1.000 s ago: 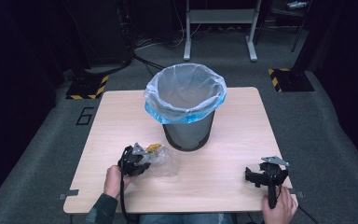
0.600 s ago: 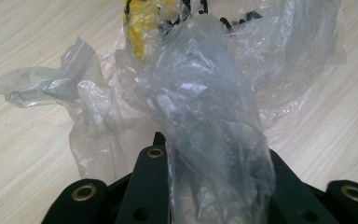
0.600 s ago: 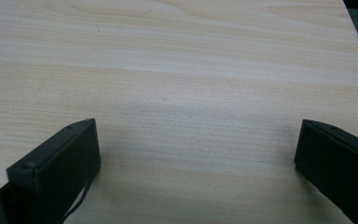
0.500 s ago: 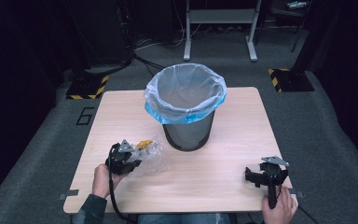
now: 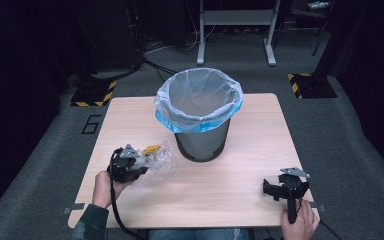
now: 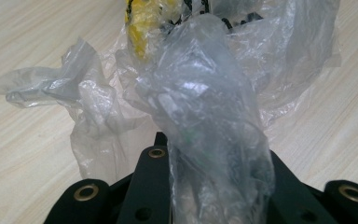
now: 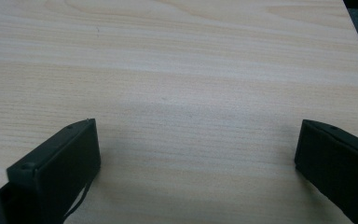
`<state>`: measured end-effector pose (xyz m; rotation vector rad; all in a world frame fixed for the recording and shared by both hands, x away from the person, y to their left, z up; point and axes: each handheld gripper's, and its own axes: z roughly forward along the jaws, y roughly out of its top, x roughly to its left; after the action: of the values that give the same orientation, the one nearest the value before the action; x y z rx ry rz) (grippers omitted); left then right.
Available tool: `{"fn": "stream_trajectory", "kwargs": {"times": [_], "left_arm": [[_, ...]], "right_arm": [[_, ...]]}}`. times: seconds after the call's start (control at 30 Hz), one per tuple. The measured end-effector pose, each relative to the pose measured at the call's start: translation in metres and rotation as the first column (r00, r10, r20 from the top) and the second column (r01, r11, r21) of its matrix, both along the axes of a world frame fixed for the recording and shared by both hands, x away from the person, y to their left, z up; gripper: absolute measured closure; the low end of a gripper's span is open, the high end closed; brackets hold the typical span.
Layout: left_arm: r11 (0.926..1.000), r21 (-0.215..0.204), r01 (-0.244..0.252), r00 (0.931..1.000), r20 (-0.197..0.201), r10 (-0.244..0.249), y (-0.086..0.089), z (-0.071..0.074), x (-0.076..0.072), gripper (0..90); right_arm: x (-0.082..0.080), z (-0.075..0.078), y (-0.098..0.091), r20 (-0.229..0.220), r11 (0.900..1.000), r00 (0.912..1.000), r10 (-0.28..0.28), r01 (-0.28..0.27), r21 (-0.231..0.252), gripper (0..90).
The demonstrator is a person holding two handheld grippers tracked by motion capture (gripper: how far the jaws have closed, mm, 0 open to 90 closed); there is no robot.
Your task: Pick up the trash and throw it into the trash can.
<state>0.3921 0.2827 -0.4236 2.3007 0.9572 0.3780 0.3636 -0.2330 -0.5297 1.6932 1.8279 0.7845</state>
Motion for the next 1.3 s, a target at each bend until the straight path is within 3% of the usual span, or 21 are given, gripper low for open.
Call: {"fn": "stream_trajectory", "kwargs": {"times": [0.47,0.87,1.3], "left_arm": [[0.9998,-0.020,0.001,0.9994,0.034,0.000,0.015,0.030,-0.003,79.8],[0.9996,0.007,0.027,0.9968,0.075,-0.027,0.018,0.059,-0.004,80.4],[0.9984,-0.005,0.056,0.9889,0.138,-0.054,0.022,0.108,0.003,80.5]], "right_arm": [[0.000,0.000,0.000,0.000,1.0000,1.0000,0.000,0.000,0.000,0.0],[0.000,0.000,0.000,0.000,1.0000,1.0000,0.000,0.000,0.000,0.0],[0.000,0.000,0.000,0.000,1.0000,1.0000,-0.001,0.001,0.000,0.0]]}}
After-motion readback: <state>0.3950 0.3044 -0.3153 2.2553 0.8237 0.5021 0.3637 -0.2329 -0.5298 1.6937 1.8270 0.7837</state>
